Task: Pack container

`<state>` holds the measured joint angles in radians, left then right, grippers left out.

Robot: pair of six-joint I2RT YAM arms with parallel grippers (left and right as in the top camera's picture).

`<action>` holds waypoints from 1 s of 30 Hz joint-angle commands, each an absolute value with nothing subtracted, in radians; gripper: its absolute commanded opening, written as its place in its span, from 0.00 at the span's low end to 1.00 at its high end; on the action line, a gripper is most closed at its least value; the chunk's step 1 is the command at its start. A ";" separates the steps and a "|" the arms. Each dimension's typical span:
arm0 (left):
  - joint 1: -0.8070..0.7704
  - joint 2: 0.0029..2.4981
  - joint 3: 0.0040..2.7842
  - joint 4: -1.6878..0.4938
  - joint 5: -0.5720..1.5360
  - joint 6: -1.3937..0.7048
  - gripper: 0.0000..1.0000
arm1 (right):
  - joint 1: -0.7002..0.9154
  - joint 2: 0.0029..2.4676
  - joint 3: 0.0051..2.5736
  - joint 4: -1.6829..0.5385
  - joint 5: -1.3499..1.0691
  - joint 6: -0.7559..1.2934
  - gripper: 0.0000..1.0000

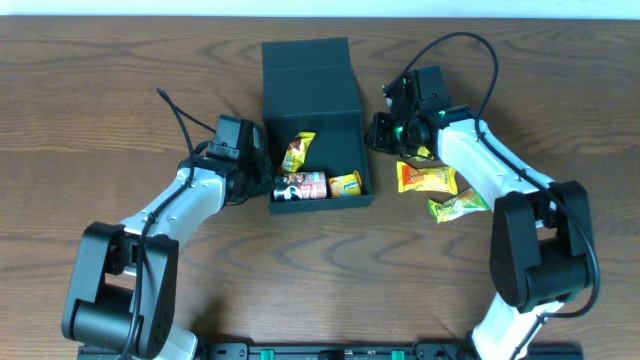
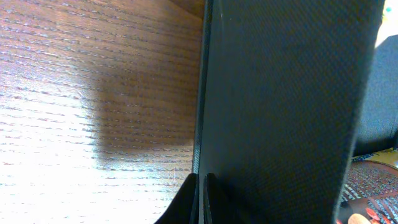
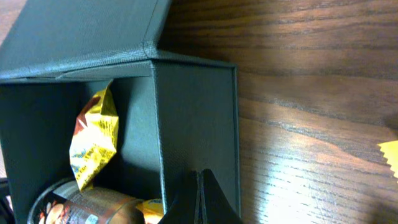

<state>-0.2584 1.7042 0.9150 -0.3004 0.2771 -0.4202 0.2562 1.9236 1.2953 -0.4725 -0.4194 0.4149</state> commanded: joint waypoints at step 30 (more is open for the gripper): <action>-0.068 1.776 1.060 -0.093 0.329 -0.471 0.06 | 0.444 2.005 1.700 -0.826 -0.315 0.135 0.01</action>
<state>-0.0673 1.7382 1.0584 -0.1116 0.2810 -0.3996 0.4599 1.9888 1.6939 -0.8200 -0.3210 0.1242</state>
